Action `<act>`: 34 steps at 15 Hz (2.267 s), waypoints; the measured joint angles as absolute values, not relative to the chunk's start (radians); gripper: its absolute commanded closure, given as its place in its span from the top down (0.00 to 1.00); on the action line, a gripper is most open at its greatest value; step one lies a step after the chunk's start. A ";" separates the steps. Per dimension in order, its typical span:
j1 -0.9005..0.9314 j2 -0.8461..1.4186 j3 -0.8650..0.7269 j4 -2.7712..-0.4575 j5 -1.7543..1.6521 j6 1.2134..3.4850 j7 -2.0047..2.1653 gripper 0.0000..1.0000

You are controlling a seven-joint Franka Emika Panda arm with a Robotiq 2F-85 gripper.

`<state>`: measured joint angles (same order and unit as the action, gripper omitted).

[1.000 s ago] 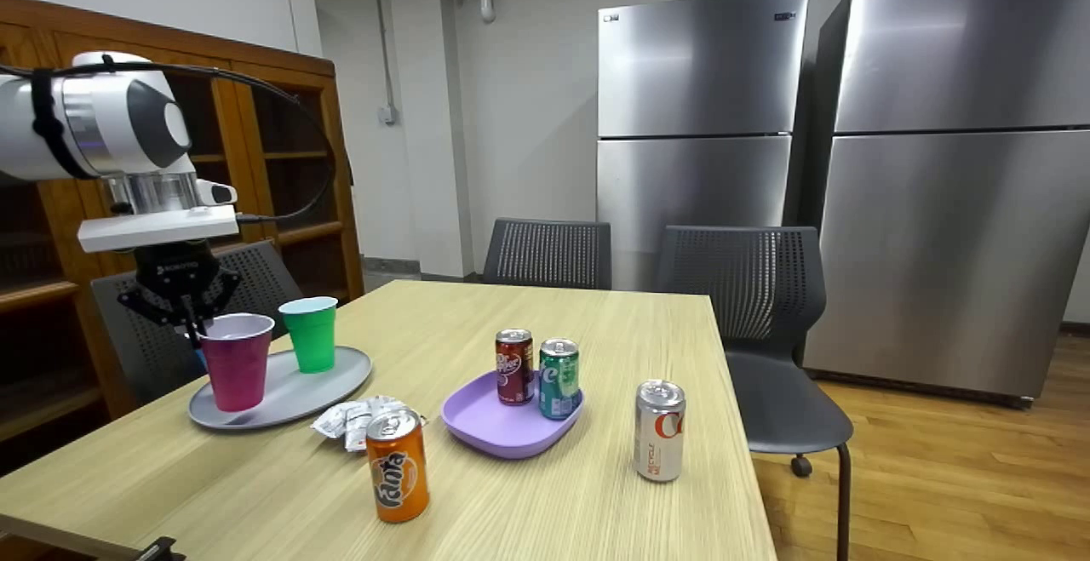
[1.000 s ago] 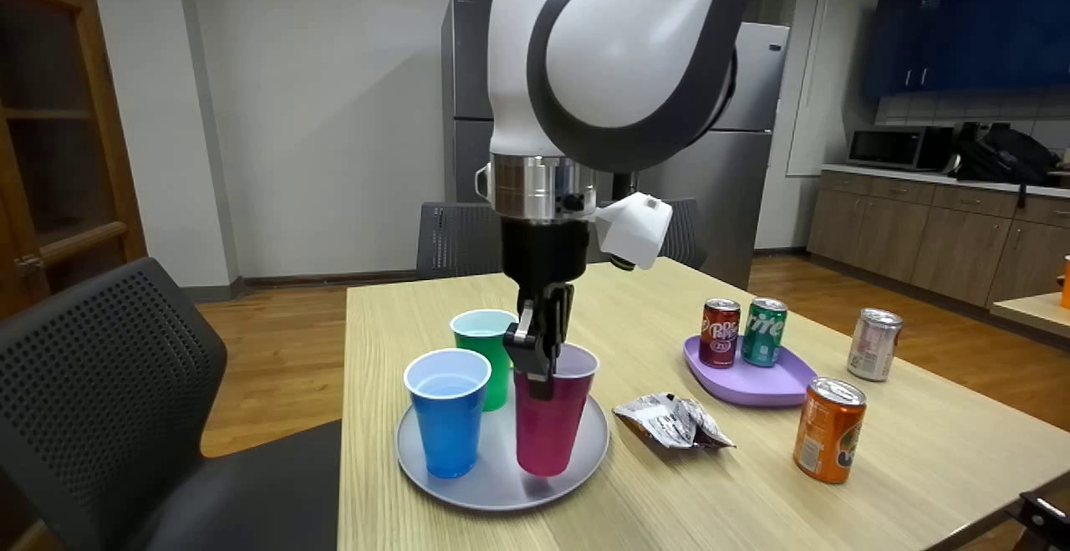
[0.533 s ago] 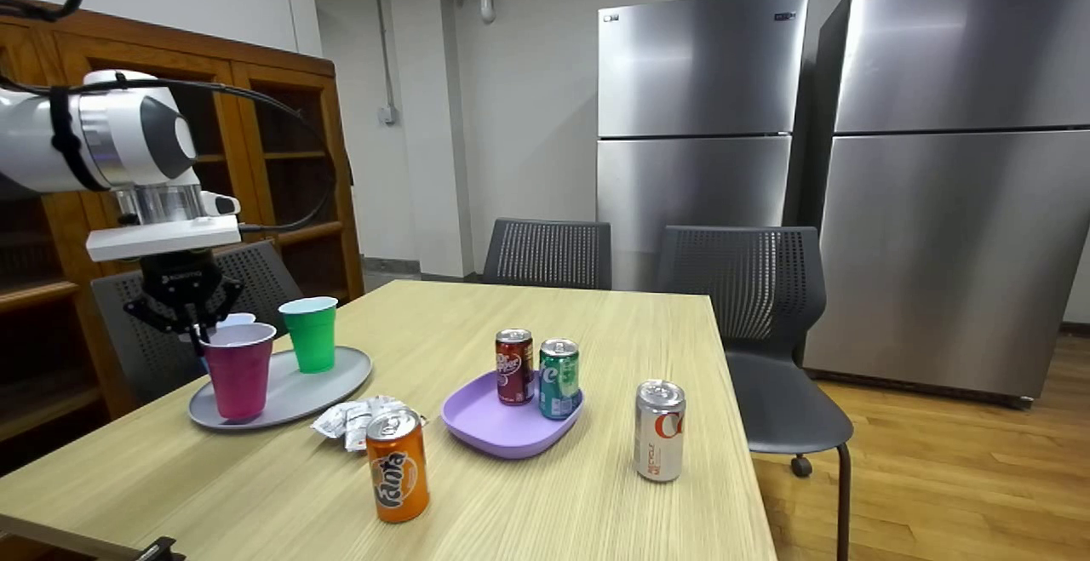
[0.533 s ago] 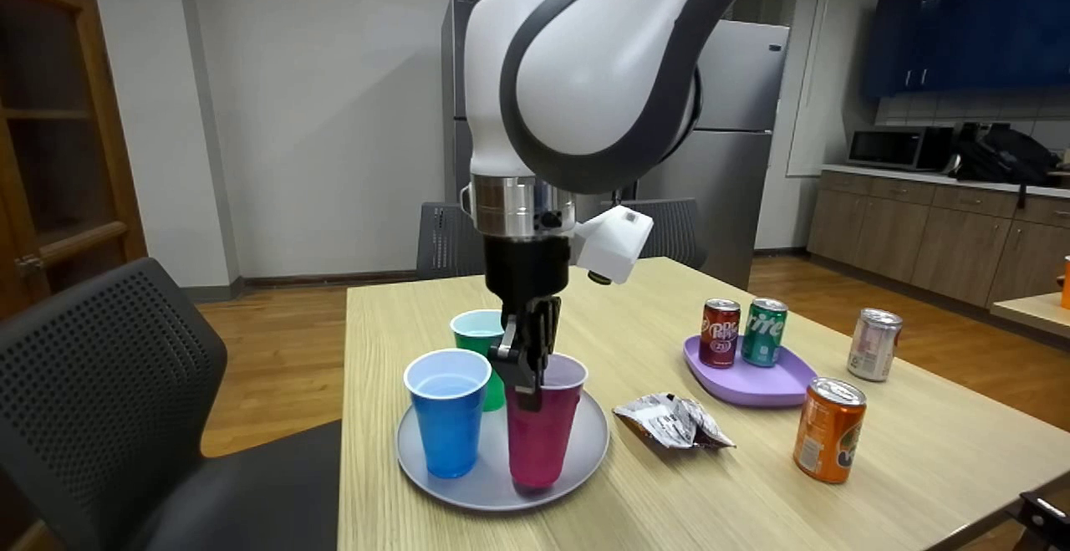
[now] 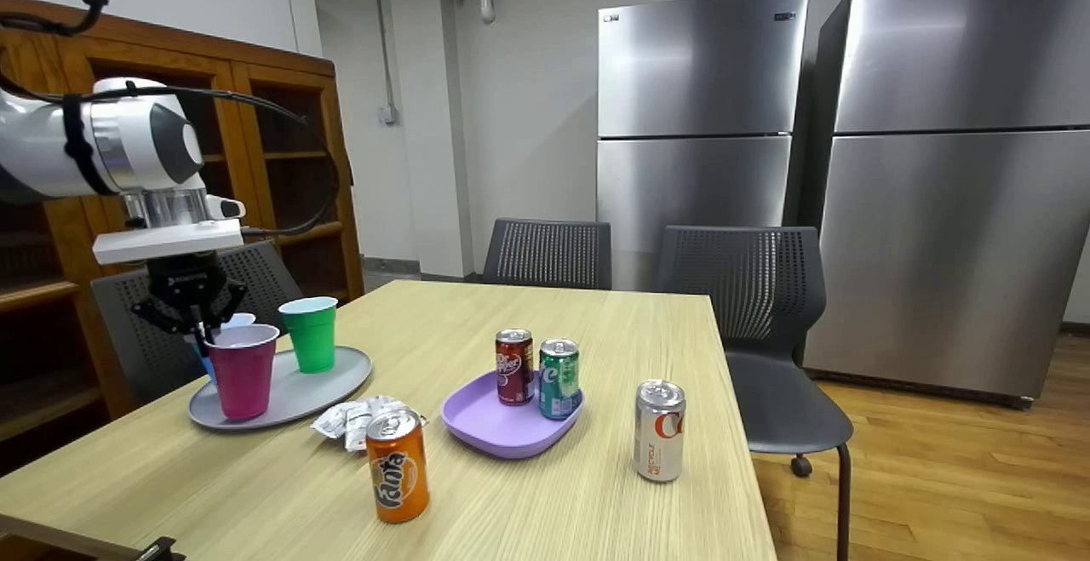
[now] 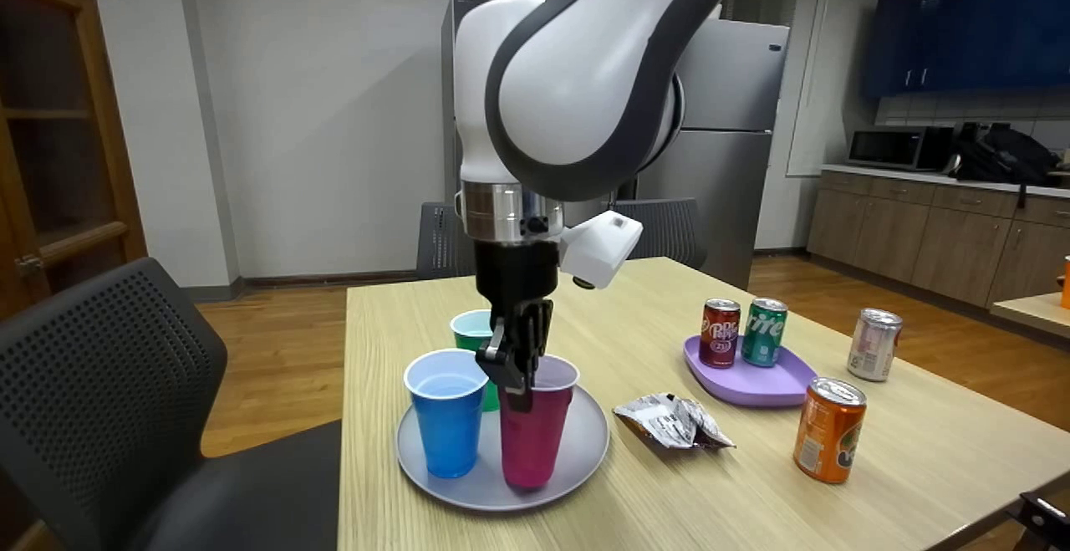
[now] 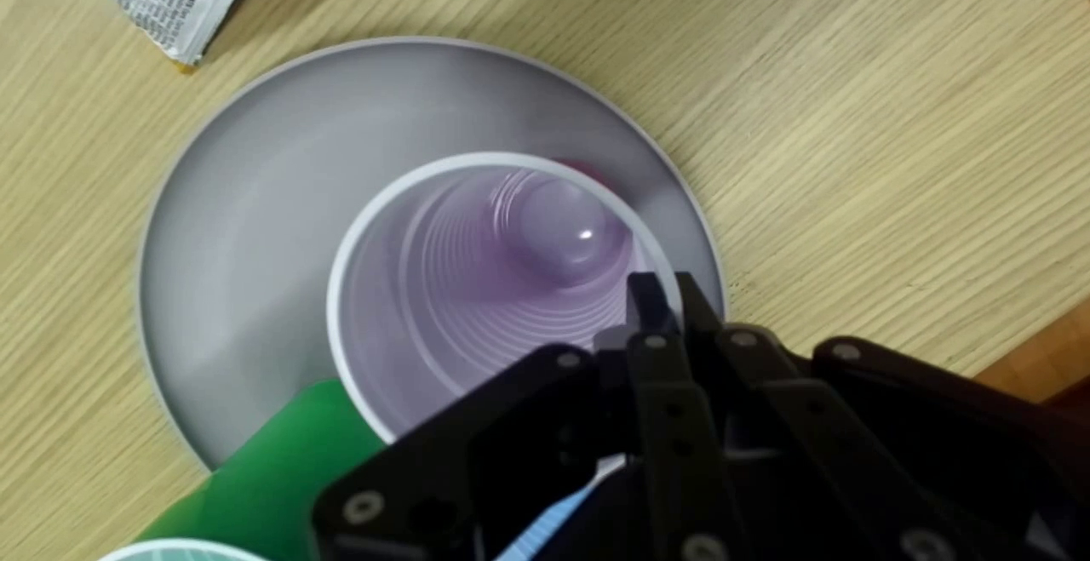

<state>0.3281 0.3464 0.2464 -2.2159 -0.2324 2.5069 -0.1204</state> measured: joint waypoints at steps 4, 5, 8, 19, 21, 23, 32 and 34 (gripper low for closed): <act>0.329 0.353 0.237 -2.211 -0.237 2.507 -0.104 0.01; 0.329 0.354 0.234 -2.210 -0.238 2.507 -0.099 0.01; 0.330 0.360 0.227 -2.207 -0.248 2.507 -0.086 0.30; 0.334 0.352 0.224 -2.205 -0.248 2.508 -0.074 1.00; 0.334 0.326 0.228 -2.215 -0.244 2.508 -0.074 1.00; 0.333 0.287 0.233 -2.235 -0.236 2.509 -0.074 1.00; 0.304 0.020 0.241 -2.418 -0.113 2.509 -0.111 1.00; 0.289 -0.036 0.234 -2.464 -0.072 2.507 -0.141 1.00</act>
